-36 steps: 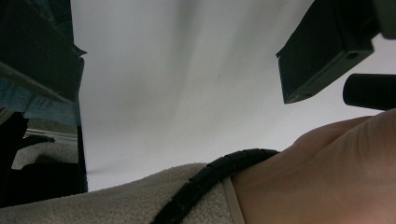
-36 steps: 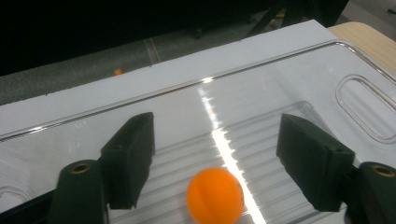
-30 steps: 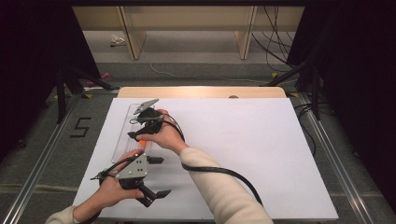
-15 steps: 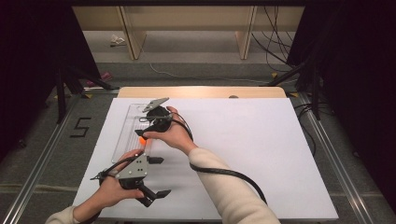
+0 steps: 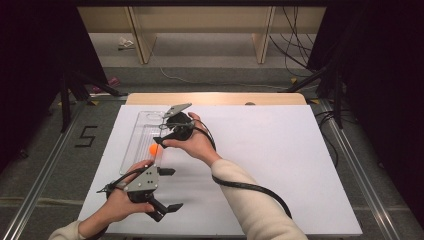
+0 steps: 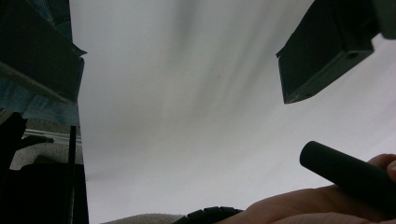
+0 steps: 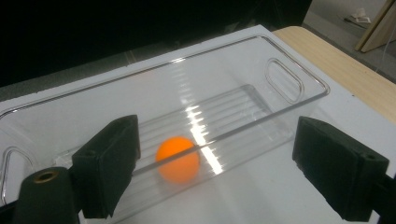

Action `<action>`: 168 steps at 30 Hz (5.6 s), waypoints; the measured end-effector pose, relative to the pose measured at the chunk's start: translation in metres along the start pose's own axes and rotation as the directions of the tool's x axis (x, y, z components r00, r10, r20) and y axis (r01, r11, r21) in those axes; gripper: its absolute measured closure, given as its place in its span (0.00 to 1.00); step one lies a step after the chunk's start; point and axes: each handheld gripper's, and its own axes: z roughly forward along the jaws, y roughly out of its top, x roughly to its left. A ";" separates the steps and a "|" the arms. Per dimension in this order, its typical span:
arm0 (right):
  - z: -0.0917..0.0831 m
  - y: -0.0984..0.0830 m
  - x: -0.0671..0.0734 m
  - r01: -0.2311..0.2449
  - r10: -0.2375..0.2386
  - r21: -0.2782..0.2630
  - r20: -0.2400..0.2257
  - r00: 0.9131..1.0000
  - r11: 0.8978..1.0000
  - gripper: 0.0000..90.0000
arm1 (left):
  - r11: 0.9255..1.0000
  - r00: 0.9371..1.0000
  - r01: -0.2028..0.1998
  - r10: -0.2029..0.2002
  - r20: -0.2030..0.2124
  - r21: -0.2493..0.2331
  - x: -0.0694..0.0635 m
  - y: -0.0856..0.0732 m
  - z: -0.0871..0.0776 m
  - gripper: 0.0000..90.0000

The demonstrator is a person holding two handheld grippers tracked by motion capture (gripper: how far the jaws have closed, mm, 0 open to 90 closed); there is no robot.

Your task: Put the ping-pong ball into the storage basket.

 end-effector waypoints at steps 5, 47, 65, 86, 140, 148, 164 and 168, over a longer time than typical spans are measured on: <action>-0.005 -0.004 -0.002 -0.009 0.009 -0.003 0.008 1.000 1.000 0.18 | 1.000 1.000 0.000 0.000 -0.001 0.000 0.000 0.000 0.000 0.00; -0.062 -0.045 -0.024 -0.092 0.094 -0.026 0.088 0.992 0.995 0.18 | 1.000 1.000 0.004 -0.004 -0.006 0.003 0.001 -0.001 -0.001 0.00; -0.083 -0.062 -0.030 -0.117 0.119 -0.024 0.114 0.986 0.993 0.18 | 1.000 1.000 0.001 -0.001 -0.005 0.008 0.001 -0.001 0.000 0.00; -0.110 -0.081 -0.038 -0.156 0.161 -0.042 0.146 0.976 0.987 0.18 | 1.000 1.000 0.005 -0.005 -0.008 0.008 0.001 -0.001 -0.001 0.00; -0.200 -0.140 -0.044 -0.245 0.267 -0.120 0.239 0.934 0.962 0.18 | 1.000 1.000 0.008 -0.008 -0.019 0.007 0.002 -0.001 -0.001 0.00; -0.211 -0.147 -0.041 -0.252 0.279 -0.136 0.245 0.929 0.958 0.18 | 1.000 1.000 0.007 -0.007 -0.018 0.005 0.002 -0.001 -0.001 0.00; -0.225 -0.164 -0.035 -0.268 0.295 -0.133 0.261 0.919 0.954 0.18 | 1.000 1.000 0.009 -0.009 -0.023 0.001 0.002 -0.001 -0.001 0.00; -0.229 -0.168 -0.034 -0.274 0.300 -0.131 0.268 0.915 0.953 0.18 | 1.000 1.000 0.012 -0.012 -0.025 0.000 0.002 -0.001 -0.002 0.00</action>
